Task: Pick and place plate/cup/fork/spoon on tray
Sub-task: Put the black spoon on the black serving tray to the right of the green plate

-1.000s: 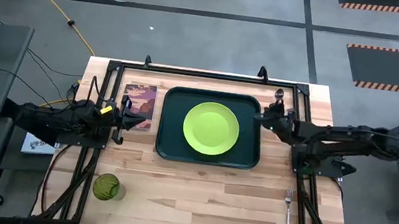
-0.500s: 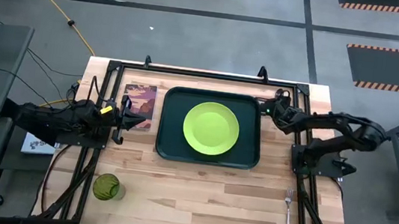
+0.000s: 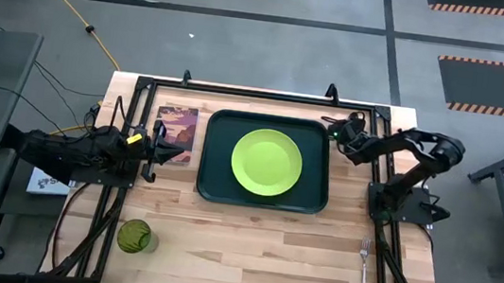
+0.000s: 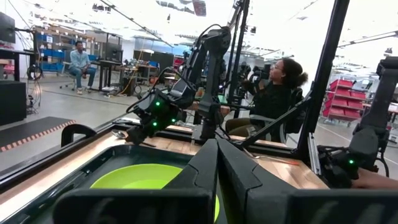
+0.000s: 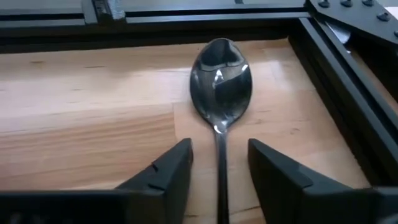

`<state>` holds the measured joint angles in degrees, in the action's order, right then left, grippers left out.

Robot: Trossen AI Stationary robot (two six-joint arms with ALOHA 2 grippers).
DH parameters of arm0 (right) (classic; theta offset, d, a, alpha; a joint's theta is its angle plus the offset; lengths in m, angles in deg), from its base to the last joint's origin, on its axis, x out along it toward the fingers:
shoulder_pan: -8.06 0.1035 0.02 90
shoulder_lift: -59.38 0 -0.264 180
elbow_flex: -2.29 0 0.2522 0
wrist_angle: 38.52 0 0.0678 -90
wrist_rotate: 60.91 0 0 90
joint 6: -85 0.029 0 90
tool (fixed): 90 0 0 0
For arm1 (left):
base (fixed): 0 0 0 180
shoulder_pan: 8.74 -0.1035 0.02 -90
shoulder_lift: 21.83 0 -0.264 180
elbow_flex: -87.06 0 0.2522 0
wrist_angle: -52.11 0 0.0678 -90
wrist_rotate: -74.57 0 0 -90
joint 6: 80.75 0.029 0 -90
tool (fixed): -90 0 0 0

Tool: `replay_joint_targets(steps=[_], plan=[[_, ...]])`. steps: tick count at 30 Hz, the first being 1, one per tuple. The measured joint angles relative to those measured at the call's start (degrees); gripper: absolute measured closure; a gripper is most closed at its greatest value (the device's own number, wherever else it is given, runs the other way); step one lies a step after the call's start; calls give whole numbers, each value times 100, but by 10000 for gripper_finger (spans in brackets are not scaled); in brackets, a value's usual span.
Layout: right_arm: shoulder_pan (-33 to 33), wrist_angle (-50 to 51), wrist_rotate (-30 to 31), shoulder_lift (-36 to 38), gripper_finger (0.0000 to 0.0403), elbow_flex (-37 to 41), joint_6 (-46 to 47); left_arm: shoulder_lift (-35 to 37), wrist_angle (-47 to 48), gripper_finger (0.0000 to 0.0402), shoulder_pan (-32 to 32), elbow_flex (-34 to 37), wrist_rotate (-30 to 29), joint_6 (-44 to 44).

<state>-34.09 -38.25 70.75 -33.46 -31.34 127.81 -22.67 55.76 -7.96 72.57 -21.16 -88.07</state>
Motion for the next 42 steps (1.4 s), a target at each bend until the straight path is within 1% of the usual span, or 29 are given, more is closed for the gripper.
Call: replay_joint_targets(steps=[3,7,9,13,16,20,22,27,31,36,38,42], plan=[[59,1,11,-48,300,-6,-7,0,0,398,1,0,0,0],[68,0,-64,-54,371,-14,-86,0,-2,398,1,0,0,0],[113,-41,-48,-54,393,4,-124,0,0,398,0,0,0,0],[199,-66,-12,-18,393,23,-175,1,0,398,1,0,-1,0],[278,49,-27,175,399,56,-327,0,0,398,0,0,0,0],[422,349,-75,590,400,78,-538,2,-2,398,0,0,0,0],[509,510,-6,814,400,89,-634,0,0,398,1,0,0,0],[691,1000,249,1413,401,76,-621,0,-2,398,1,0,-2,0],[887,1305,264,1877,402,73,-586,0,-2,398,0,0,0,0],[1595,1580,116,2400,402,65,-230,2,0,398,0,0,0,0],[2041,1628,-22,2527,402,65,46,0,-2,398,0,0,0,0],[3168,1626,-31,2577,402,56,710,0,-2,398,0,0,0,0]])
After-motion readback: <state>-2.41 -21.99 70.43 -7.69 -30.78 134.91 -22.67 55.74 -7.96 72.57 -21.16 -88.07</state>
